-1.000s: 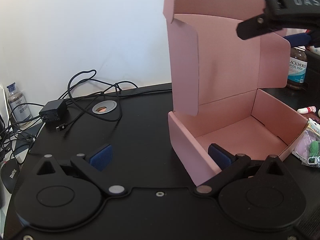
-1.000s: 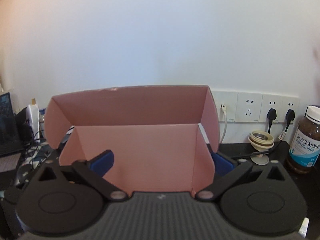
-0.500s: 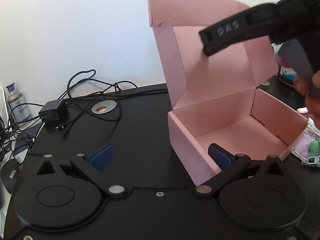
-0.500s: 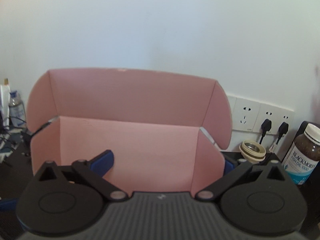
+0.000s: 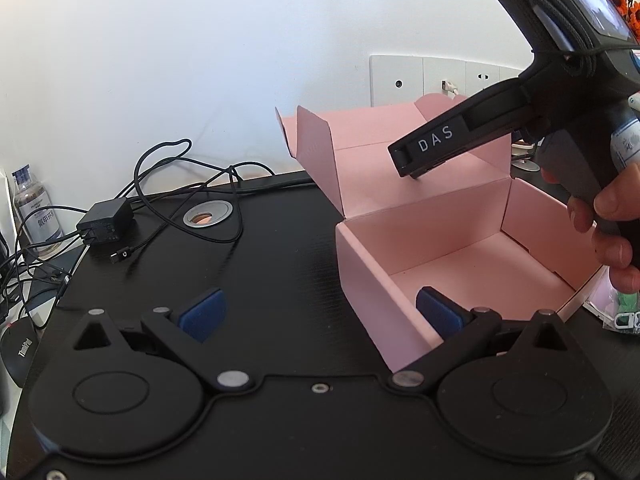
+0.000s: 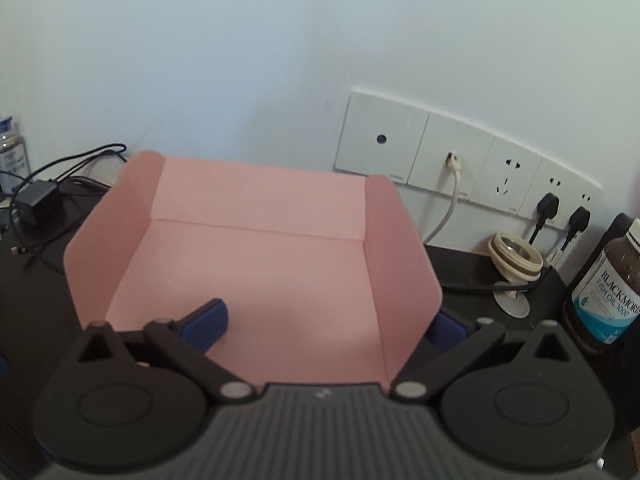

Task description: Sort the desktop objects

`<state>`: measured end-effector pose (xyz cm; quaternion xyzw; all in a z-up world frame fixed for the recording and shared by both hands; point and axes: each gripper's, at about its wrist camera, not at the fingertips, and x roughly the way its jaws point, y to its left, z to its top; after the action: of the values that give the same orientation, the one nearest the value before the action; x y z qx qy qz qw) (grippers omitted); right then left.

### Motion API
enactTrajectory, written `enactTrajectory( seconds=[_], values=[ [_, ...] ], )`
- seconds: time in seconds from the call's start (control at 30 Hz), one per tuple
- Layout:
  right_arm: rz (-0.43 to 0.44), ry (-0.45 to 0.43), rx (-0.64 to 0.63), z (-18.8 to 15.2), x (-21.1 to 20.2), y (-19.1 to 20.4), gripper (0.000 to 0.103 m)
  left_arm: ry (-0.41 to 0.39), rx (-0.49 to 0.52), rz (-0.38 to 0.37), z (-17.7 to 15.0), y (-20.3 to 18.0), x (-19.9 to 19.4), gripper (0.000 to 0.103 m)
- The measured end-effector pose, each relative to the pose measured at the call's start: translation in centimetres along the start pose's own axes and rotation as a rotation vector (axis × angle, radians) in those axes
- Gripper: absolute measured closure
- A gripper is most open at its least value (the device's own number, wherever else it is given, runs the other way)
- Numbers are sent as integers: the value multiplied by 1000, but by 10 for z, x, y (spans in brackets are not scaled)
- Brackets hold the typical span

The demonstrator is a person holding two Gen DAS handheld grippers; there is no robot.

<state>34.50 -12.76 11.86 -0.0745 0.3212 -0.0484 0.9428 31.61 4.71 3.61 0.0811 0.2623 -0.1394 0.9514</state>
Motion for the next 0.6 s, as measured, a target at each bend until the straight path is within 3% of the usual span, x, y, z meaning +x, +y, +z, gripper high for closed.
enactTrajectory(
  seconds=[0.07,0.13,0.27,0.6],
  values=[
    [2,3,3,-14,18,14,1,0,-1,-1,0,0,0,0],
    [2,10,-1,-12,38,57,0,1,-2,-1,0,0,0,0],
    [4,19,-2,-7,67,51,1,1,-3,-1,0,0,0,0],
    [-6,9,65,-18,61,56,1,9,-7,11,0,2,1,0]
  ],
)
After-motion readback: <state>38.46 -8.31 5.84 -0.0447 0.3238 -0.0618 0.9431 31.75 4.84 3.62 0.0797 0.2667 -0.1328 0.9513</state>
